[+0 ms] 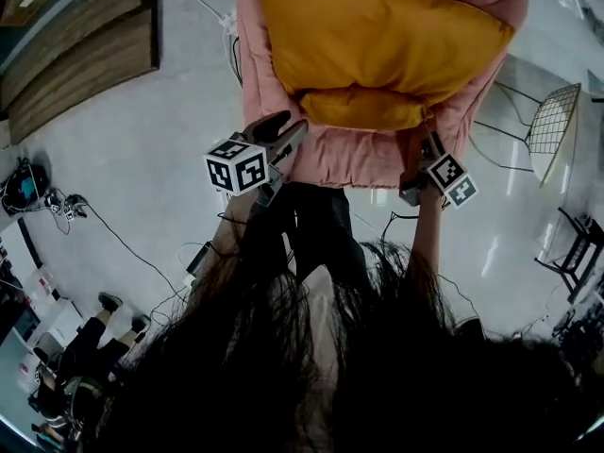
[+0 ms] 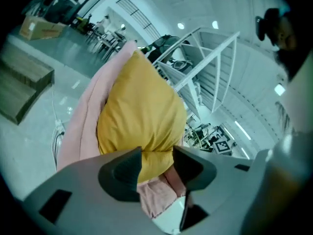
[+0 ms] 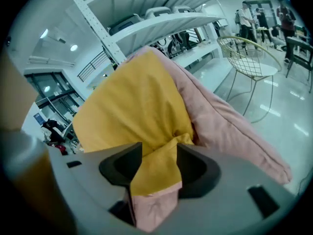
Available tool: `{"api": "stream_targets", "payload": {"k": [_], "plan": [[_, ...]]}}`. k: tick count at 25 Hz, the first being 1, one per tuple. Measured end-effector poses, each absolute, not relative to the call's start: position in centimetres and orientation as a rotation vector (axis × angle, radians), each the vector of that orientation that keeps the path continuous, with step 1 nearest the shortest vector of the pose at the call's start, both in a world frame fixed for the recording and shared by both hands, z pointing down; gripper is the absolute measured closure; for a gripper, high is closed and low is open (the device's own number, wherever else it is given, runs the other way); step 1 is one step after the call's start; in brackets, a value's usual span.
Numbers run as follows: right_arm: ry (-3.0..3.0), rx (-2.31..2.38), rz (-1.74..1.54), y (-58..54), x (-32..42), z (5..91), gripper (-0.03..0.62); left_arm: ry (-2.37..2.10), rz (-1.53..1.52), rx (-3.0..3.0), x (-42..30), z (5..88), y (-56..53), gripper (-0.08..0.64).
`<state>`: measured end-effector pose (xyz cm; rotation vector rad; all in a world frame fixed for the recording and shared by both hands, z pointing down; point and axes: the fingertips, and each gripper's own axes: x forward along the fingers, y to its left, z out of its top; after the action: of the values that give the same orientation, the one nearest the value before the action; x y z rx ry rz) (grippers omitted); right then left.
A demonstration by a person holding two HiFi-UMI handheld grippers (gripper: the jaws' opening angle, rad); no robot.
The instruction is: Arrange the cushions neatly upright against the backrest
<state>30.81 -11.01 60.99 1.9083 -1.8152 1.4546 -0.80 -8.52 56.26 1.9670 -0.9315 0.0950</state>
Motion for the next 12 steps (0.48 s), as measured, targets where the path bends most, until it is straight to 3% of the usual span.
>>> {"api": "stream_targets", "payload": {"k": [12], "plan": [[-2.33,1.649,0.979,-4.6,16.4,42.7,0.383,-0.894,0.025,2.366,-6.9,40.3,-3.6,0.379]]}}
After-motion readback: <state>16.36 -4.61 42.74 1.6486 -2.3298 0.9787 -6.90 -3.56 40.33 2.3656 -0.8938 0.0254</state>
